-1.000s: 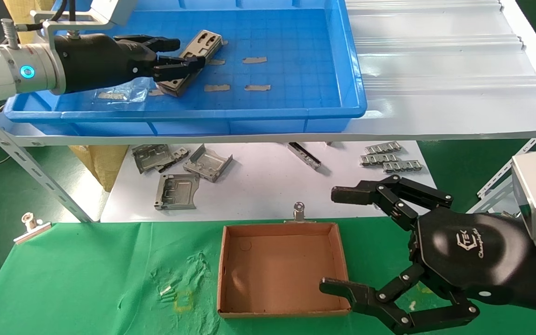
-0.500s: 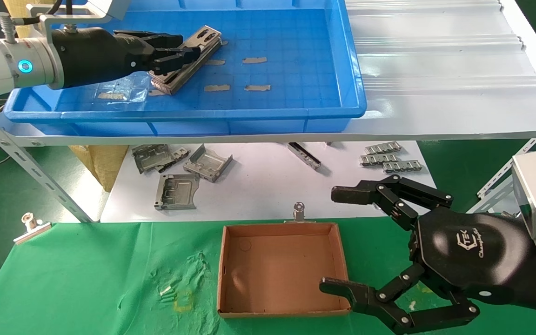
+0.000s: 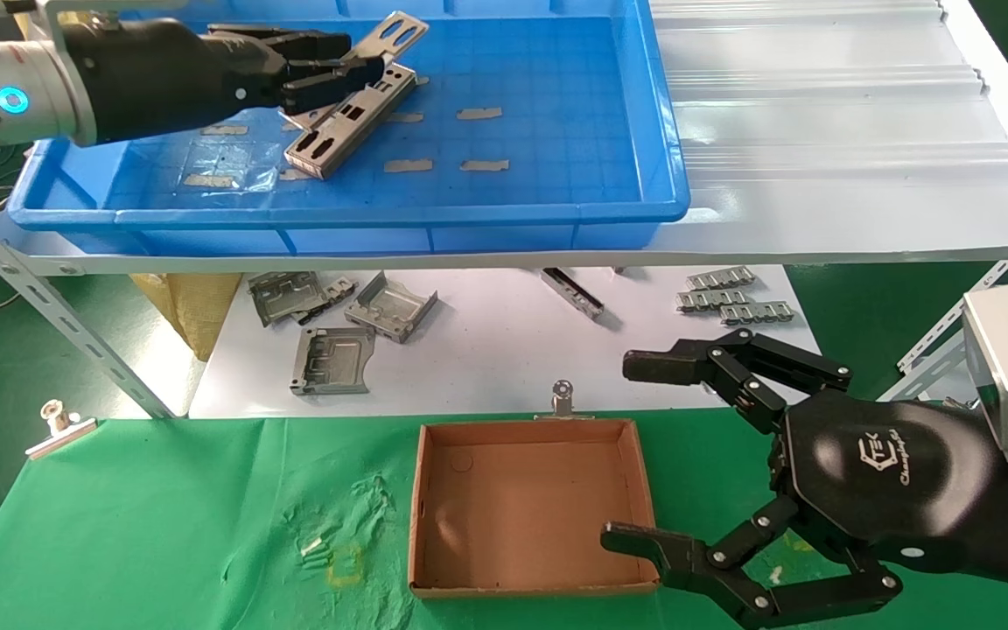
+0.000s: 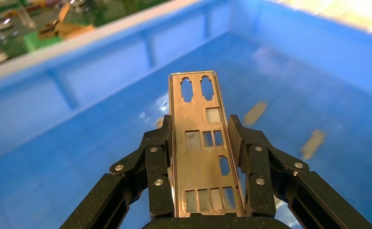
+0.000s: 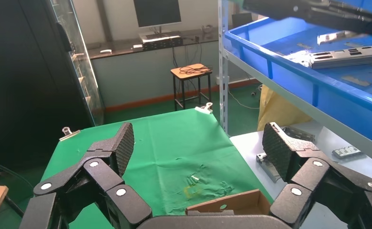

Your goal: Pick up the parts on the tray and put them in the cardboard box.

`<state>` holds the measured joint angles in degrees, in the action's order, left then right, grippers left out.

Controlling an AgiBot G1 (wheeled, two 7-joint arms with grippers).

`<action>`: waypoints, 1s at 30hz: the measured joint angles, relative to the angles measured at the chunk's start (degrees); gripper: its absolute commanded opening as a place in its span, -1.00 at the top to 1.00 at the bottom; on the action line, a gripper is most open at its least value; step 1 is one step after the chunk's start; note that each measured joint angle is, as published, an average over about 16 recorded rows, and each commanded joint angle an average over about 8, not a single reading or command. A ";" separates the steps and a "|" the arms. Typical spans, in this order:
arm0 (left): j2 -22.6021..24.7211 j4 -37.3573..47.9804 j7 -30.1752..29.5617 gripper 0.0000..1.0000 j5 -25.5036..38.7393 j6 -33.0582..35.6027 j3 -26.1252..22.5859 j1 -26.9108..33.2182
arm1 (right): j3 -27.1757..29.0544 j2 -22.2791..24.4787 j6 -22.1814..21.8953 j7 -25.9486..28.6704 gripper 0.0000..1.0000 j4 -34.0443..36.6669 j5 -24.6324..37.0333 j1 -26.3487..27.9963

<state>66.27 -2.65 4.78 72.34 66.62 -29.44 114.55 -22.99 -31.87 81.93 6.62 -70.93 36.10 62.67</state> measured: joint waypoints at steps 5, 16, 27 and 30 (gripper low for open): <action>-1.46 -1.26 0.99 1.00 -0.93 5.18 0.56 0.03 | 0.00 0.00 0.00 0.00 -1.00 0.00 0.00 0.00; -4.77 -5.79 2.51 1.00 -1.90 18.29 0.60 -1.12 | 0.00 0.00 0.00 0.00 -1.00 0.00 0.00 0.00; -8.70 -23.70 -0.29 1.00 -7.13 24.66 -4.42 -9.82 | 0.00 0.00 0.00 0.00 -1.00 0.00 0.00 0.00; -9.53 -29.20 -1.37 1.00 -9.02 24.08 -6.54 -13.49 | 0.00 0.00 0.00 0.00 -1.00 0.00 0.00 0.00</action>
<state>56.74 -31.85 3.41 63.32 90.71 -35.98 101.05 -22.99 -31.87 81.93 6.62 -70.93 36.10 62.67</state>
